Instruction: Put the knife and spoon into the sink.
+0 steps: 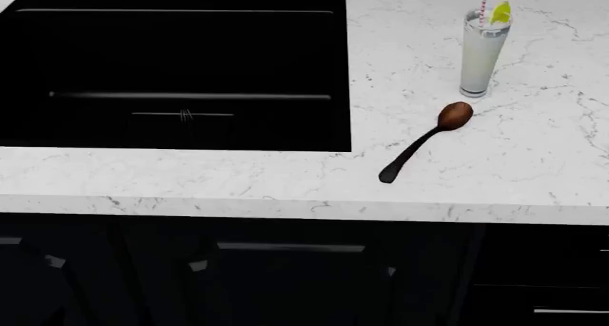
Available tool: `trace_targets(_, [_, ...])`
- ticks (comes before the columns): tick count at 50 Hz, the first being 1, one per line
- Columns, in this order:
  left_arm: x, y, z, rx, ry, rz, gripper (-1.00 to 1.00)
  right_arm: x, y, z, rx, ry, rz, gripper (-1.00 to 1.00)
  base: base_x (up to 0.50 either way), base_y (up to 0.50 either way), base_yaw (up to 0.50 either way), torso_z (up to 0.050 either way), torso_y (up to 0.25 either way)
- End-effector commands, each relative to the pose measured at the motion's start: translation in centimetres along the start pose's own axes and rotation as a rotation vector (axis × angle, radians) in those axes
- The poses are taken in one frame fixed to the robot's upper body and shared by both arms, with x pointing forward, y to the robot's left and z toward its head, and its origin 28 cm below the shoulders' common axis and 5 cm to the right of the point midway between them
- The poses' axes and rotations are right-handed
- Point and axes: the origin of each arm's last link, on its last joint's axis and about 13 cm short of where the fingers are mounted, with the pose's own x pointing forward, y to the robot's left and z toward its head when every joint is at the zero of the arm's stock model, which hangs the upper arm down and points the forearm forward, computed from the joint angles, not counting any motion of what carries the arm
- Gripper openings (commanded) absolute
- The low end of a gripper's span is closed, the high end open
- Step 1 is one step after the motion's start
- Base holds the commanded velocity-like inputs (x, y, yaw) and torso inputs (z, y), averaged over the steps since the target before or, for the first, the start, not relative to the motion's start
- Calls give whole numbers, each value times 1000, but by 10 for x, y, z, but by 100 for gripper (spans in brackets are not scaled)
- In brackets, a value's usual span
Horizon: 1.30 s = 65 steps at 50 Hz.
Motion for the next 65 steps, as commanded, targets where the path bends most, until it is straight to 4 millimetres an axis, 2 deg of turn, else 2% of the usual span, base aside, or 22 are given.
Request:
trace_targets(1, [0, 0, 3, -26, 9, 26, 100, -1, 1, 5, 4, -11, 5, 100, 0, 0, 0, 0, 0])
trace_targets(8, [4, -1, 50, 31, 49, 64, 100, 0, 2, 46, 37, -55, 48, 100, 0, 0, 0, 0, 0])
trace_targets(14, [16, 8, 89, 82, -2, 0, 100, 11, -6, 84, 17, -71, 66, 100, 0, 0, 0, 0, 0])
trace_targets(23, [29, 18, 122, 64, -18, -54, 100, 23, -11, 121, -36, -79, 40, 100, 0, 0, 0, 0, 0])
trace_targets(27, [34, 24, 149, 90, -58, -65, 100, 32, -12, 138, -64, -79, -3, 100, 0, 0, 0, 0, 0])
trace_targets(29, [37, 26, 159, 116, -73, -58, 100, 35, -12, 143, -91, -83, 55, 100, 0, 0, 0, 0, 0])
trace_targets(34, [44, 29, 180, 144, -97, -44, 100, 42, -15, 166, -90, -112, 68, 100, 0, 0, 0, 0, 0])
trace_targets(38, [43, 32, 198, 135, -107, -37, 100, 42, -16, 184, -76, -127, 78, 100, 0, 0, 0, 0, 0])
trace_targets(46, [25, 37, 237, 154, -146, -37, 100, 38, -20, 214, -78, -158, 79, 100, 0, 0, 0, 0, 0])
trace_targets(54, [31, 47, 258, 163, -143, -8, 100, 43, -24, 235, -84, -186, 73, 100, 0, 0, 0, 0, 0])
trace_targets(65, [33, 50, 254, 162, -149, 5, 100, 41, -21, 236, -68, -212, 97, 100, 20, 207, 0, 0, 0])
